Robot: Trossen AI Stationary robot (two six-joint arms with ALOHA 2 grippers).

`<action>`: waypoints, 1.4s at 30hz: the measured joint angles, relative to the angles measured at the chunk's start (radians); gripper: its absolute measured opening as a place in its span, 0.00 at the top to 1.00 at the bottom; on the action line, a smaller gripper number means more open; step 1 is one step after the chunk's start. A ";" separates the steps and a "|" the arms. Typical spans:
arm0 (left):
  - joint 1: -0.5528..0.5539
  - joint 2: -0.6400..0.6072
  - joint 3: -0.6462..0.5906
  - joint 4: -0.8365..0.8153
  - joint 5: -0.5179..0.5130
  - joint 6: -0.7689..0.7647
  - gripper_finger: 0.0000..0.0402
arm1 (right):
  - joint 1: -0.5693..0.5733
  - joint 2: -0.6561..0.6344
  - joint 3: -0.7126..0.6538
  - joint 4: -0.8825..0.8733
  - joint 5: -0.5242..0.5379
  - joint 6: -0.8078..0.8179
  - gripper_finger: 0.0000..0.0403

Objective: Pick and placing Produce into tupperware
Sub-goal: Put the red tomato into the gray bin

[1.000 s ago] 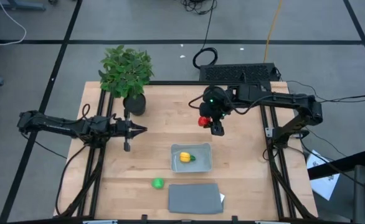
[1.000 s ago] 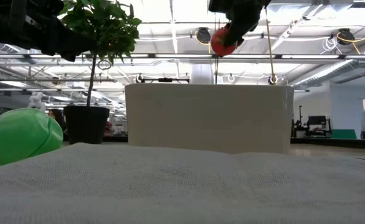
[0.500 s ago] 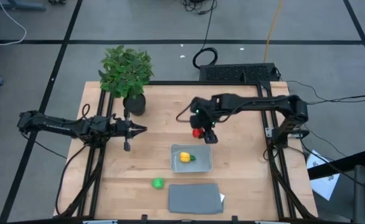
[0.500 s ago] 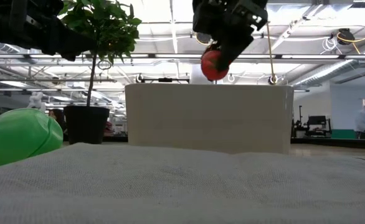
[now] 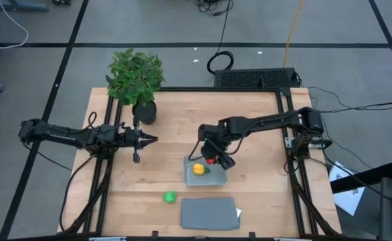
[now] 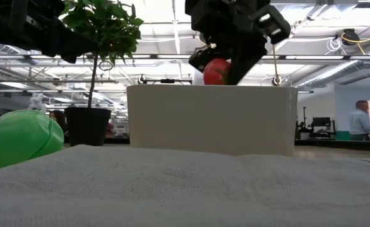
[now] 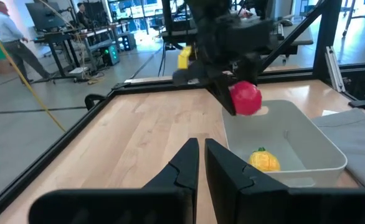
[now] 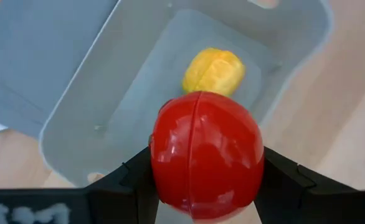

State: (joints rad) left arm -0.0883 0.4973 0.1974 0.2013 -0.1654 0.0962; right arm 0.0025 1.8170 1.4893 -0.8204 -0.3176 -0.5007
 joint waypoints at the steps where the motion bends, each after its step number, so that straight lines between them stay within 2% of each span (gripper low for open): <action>1: 0.000 0.000 0.000 -0.004 0.000 -0.001 0.92 | 0.007 0.006 -0.008 0.007 0.001 -0.007 0.53; 7: 0.000 0.000 0.000 -0.009 0.000 -0.001 0.92 | 0.015 0.026 -0.064 0.086 0.002 -0.040 0.53; 11: 0.000 0.000 0.000 -0.012 0.000 -0.001 0.92 | 0.021 0.027 -0.090 0.098 0.050 -0.103 0.53; 22: 0.000 0.000 0.000 -0.014 0.000 0.003 0.92 | 0.095 0.026 -0.094 0.154 0.060 -0.275 0.53; 29: 0.000 0.000 0.000 -0.017 0.000 0.004 0.92 | 0.094 0.026 -0.094 0.199 0.082 -0.204 0.53; 35: 0.000 0.000 0.000 -0.017 0.000 0.014 0.92 | 0.076 0.045 -0.094 0.193 0.084 -0.052 0.53; 42: 0.000 0.000 0.000 -0.018 0.000 0.023 0.92 | 0.101 0.104 -0.095 0.165 0.081 -0.007 0.53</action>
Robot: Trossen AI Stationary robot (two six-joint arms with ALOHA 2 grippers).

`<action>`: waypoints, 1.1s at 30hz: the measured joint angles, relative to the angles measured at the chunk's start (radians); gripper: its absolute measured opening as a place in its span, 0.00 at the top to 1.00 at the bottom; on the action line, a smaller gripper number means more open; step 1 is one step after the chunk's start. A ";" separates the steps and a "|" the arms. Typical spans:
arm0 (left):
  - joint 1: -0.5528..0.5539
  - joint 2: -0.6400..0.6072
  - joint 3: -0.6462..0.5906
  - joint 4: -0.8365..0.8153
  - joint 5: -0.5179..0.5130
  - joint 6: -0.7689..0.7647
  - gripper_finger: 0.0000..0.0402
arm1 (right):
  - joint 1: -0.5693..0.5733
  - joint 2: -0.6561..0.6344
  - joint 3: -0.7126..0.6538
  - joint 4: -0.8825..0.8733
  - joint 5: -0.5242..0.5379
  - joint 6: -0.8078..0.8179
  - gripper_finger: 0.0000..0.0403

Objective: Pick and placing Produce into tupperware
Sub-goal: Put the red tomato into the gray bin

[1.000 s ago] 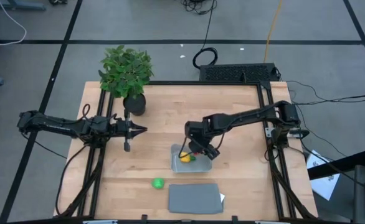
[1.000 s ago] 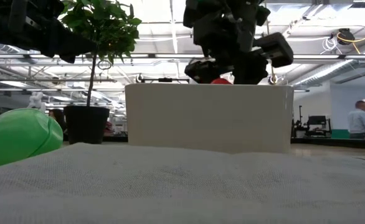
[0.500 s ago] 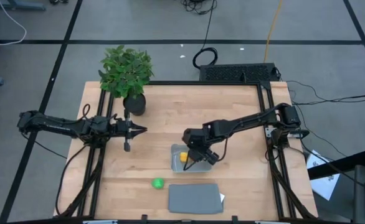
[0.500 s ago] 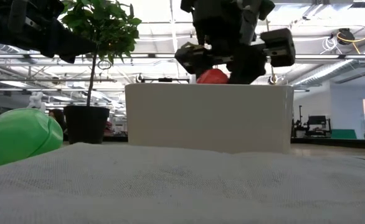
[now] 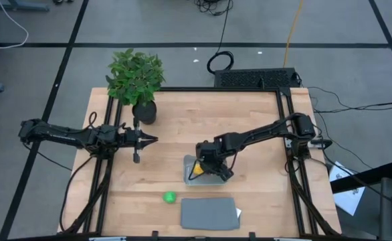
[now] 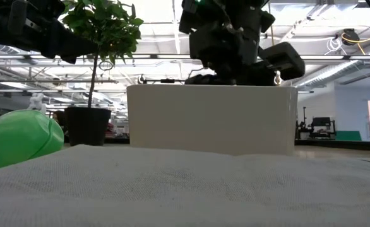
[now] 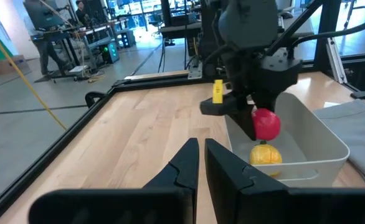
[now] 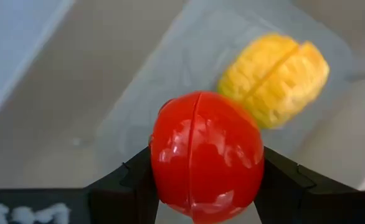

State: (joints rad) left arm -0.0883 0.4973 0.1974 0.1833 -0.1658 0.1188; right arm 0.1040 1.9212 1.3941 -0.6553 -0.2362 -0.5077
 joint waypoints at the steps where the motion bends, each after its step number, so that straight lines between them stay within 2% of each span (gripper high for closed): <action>1: 0.000 0.000 0.000 0.000 0.000 0.000 0.92 | 0.002 0.004 0.000 0.000 0.000 0.000 0.53; 13: 0.000 0.000 0.000 0.000 0.000 0.007 0.92 | 0.002 0.009 0.002 -0.029 -0.001 -0.003 0.53; 33: 0.000 0.000 0.000 0.000 -0.001 0.003 0.92 | 0.003 0.009 0.002 -0.029 -0.004 0.055 0.43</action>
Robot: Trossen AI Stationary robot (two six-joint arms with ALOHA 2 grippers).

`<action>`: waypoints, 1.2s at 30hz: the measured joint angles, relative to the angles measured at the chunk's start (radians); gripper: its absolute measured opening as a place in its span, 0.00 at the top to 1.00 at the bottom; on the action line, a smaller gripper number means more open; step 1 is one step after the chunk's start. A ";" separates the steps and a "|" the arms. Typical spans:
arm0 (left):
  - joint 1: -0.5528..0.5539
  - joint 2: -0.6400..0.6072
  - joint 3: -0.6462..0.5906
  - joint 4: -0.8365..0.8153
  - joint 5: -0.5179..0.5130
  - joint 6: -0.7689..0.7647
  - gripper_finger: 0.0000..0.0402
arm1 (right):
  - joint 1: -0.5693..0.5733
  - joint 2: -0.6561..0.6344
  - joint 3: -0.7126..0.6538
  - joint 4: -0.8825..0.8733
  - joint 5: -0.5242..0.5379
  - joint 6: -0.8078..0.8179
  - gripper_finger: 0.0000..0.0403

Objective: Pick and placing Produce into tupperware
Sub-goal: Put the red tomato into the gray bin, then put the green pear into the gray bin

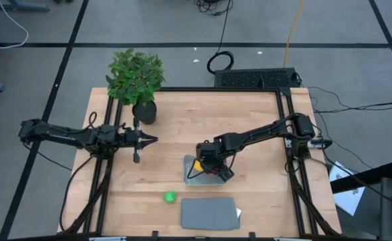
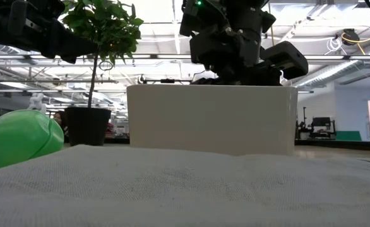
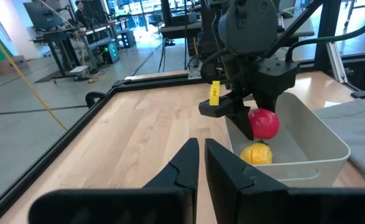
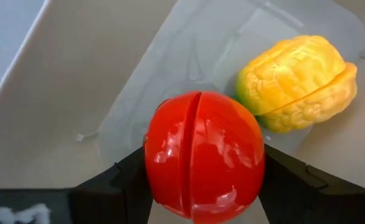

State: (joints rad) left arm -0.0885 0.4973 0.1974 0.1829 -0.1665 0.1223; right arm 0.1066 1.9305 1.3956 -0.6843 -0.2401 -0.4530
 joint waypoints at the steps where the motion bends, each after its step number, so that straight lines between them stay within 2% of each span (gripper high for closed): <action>1: 0.000 0.000 0.000 0.000 0.000 0.000 0.92 | 0.000 0.000 0.000 -0.001 0.000 0.000 0.43; 11: 0.000 0.000 0.000 0.000 0.000 -0.005 0.92 | 0.000 0.000 0.000 -0.026 -0.038 -0.003 0.43; 23: 0.000 0.000 0.000 0.000 0.000 -0.005 0.92 | 0.000 0.000 0.000 -0.023 -0.045 -0.002 0.33; 28: 0.000 0.000 0.000 0.001 0.000 -0.004 0.92 | 0.000 -0.010 0.000 -0.043 0.029 -0.005 0.33; 36: 0.000 0.000 0.000 -0.001 0.000 -0.004 0.92 | -0.008 -0.087 0.001 -0.049 0.056 0.011 0.34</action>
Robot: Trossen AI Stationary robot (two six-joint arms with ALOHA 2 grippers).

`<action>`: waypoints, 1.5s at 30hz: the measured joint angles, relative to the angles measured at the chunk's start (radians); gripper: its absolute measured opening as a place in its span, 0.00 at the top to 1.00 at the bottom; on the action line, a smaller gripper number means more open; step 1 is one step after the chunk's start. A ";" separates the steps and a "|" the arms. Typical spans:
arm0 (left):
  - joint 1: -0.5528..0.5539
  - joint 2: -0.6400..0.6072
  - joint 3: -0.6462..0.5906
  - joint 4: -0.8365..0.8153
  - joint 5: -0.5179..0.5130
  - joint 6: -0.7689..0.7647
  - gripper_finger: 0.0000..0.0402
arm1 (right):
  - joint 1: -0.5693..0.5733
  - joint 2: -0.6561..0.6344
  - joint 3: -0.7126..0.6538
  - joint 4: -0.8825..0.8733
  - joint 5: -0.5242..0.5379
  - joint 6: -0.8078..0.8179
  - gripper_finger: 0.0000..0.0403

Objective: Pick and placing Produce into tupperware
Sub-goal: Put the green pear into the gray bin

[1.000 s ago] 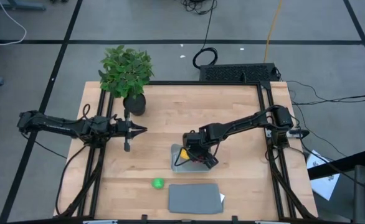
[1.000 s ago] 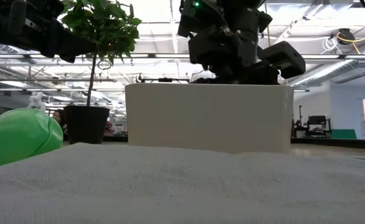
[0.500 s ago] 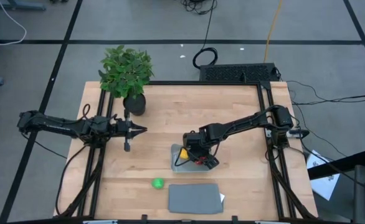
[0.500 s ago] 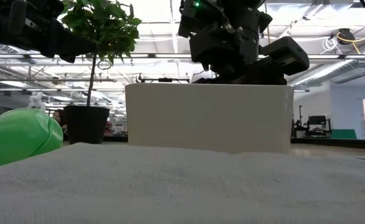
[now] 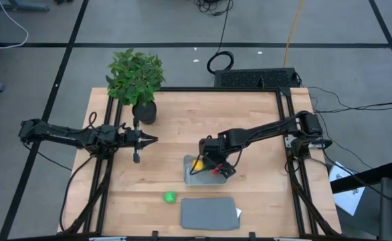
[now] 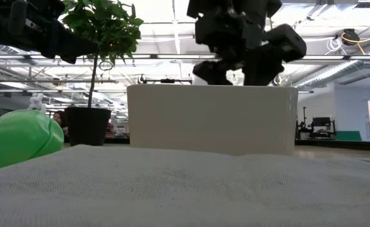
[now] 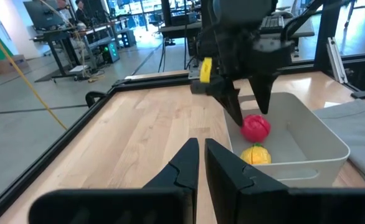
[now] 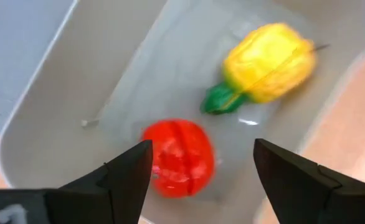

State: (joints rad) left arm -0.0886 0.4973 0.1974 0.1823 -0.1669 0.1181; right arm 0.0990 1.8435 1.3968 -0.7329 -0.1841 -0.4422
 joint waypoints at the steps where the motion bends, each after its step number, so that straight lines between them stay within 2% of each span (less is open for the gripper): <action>1: 0.000 0.000 0.000 -0.001 0.000 0.000 0.92 | 0.000 -0.008 0.000 0.005 0.005 0.002 0.34; 5: 0.000 0.000 0.000 -0.002 0.000 0.000 0.92 | -0.004 -0.036 0.001 0.029 0.006 0.011 0.38; 9: 0.000 0.000 0.000 -0.006 0.000 0.000 0.92 | -0.008 -0.044 0.001 0.074 0.007 0.030 0.50; 12: 0.000 0.000 0.000 -0.009 0.000 0.000 0.92 | -0.008 -0.046 0.001 0.102 0.007 0.038 0.64; 17: 0.000 0.000 0.000 -0.016 0.000 0.001 0.92 | -0.011 -0.052 0.001 0.100 0.004 0.041 0.94; 18: 0.000 0.000 0.000 -0.016 0.000 0.000 0.92 | -0.013 -0.055 0.001 0.095 0.003 0.040 0.97; 25: 0.000 0.000 0.000 -0.024 0.000 0.000 0.92 | -0.039 -0.101 0.001 0.110 0.014 0.049 1.00; 28: 0.000 0.000 0.000 -0.025 0.000 -0.001 0.92 | -0.061 -0.163 0.001 0.131 0.077 0.068 1.00; 36: 0.000 0.000 0.000 -0.031 0.000 -0.017 0.92 | -0.131 -0.388 0.001 0.237 0.080 0.182 1.00; 45: 0.000 0.000 0.000 -0.032 0.000 -0.019 0.92 | -0.186 -0.659 -0.002 0.214 0.079 0.245 1.00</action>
State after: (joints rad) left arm -0.0883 0.4971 0.1974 0.1505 -0.1669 0.0994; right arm -0.0867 1.1840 1.3944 -0.5192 -0.1050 -0.1971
